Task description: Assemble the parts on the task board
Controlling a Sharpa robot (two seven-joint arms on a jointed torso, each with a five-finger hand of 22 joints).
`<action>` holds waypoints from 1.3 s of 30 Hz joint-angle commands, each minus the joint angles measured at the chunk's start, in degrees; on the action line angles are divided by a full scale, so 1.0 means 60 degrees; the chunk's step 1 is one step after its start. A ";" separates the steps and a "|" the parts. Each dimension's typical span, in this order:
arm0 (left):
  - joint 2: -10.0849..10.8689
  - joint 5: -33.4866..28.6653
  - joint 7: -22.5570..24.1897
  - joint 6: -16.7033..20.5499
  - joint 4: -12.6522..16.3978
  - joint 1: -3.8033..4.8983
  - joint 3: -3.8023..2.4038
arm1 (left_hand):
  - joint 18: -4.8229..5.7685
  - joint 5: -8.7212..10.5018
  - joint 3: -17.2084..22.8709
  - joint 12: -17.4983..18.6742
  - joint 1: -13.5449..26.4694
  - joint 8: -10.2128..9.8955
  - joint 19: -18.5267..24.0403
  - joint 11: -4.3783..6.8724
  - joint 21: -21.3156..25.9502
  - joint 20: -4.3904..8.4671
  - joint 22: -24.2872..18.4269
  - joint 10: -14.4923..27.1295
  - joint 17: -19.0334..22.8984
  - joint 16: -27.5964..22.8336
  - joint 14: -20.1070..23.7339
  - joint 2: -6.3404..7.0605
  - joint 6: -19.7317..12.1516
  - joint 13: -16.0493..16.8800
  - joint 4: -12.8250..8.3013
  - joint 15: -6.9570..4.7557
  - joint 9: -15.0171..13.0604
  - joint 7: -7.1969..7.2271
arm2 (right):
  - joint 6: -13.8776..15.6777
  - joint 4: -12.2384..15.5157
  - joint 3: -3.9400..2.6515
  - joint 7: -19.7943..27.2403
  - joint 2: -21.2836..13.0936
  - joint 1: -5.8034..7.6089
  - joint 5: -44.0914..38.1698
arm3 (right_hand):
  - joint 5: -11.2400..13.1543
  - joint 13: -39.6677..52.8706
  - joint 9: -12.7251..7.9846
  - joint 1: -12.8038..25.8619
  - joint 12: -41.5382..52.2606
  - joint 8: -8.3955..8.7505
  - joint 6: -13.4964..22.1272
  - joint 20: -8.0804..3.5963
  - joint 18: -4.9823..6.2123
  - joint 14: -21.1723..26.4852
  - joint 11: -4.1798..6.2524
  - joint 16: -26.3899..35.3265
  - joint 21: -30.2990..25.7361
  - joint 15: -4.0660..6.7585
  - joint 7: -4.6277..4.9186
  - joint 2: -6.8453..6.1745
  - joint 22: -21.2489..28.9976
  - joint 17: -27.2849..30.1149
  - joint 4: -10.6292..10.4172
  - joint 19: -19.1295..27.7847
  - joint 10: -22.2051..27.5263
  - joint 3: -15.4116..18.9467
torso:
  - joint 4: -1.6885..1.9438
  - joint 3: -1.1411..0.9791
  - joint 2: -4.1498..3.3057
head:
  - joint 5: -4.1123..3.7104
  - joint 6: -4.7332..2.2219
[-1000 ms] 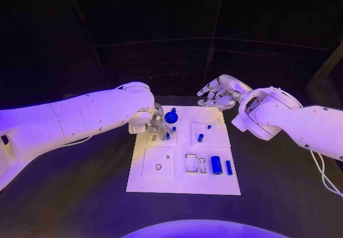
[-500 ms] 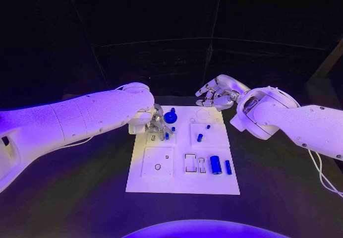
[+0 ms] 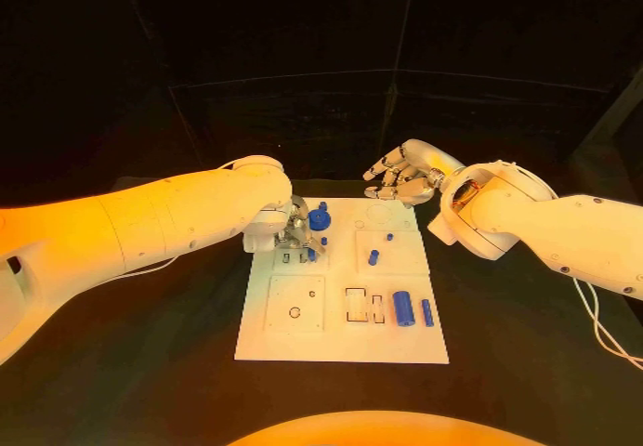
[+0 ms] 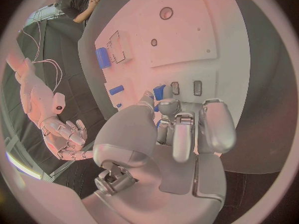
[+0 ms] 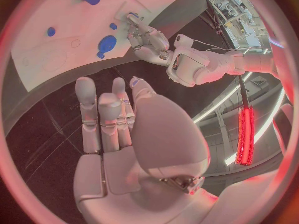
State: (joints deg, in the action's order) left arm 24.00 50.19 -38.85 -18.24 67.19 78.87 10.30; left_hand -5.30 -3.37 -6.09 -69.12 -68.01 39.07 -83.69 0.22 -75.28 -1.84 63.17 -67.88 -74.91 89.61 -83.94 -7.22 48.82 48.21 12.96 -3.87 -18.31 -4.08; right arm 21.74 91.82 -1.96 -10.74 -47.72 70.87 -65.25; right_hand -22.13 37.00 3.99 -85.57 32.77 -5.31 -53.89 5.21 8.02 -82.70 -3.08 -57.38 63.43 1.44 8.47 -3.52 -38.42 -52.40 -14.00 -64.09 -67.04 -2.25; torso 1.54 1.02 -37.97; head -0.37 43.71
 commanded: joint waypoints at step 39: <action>0.1143 -0.0995 0.0824 0.2249 0.1302 -0.0005 -0.0005 | 0.0071 -0.0109 0.7329 0.0082 0.0340 0.0908 -0.0012 0.0125 0.0052 0.0088 -0.0047 -0.0411 -0.2343 -0.0002 -0.0969 0.1296 -0.0346 0.0308 -0.2080 -0.0140 -0.0711 0.0113 | -0.0224 -0.0224 0.0037 -0.0048 0.0142 0.0016 -0.0093 | -0.0279 -0.0086 -0.0004 -0.0048 -0.0051 -0.0001 -0.0081 -0.0060 0.0190 -0.0108 0.0017 0.0051 -0.0094 -0.0003 -0.0008 -0.0078 0.0026 -0.0048 -0.0095 -0.0023 -0.0060 -0.0084 | 0.0034 -0.0008 0.0008 | 0.0134 0.0028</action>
State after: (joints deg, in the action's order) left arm 30.58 45.32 -35.08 -8.62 74.52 78.76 10.28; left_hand -5.30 -4.37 29.26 -68.47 -66.38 44.23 -83.78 0.73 -75.03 -1.52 62.78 -69.63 -74.91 89.60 -84.06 0.53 46.86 50.02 8.75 -4.40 -22.52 -3.59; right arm 20.84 90.48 -1.73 -11.11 -46.91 70.86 -65.57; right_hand -23.46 36.54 3.99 -85.57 32.77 -5.31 -53.89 5.21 8.02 -83.14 -2.97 -57.11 63.18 1.44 8.47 -3.52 -38.27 -52.64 -14.31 -64.09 -67.16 -2.57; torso 1.75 0.97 -37.91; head 0.36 43.82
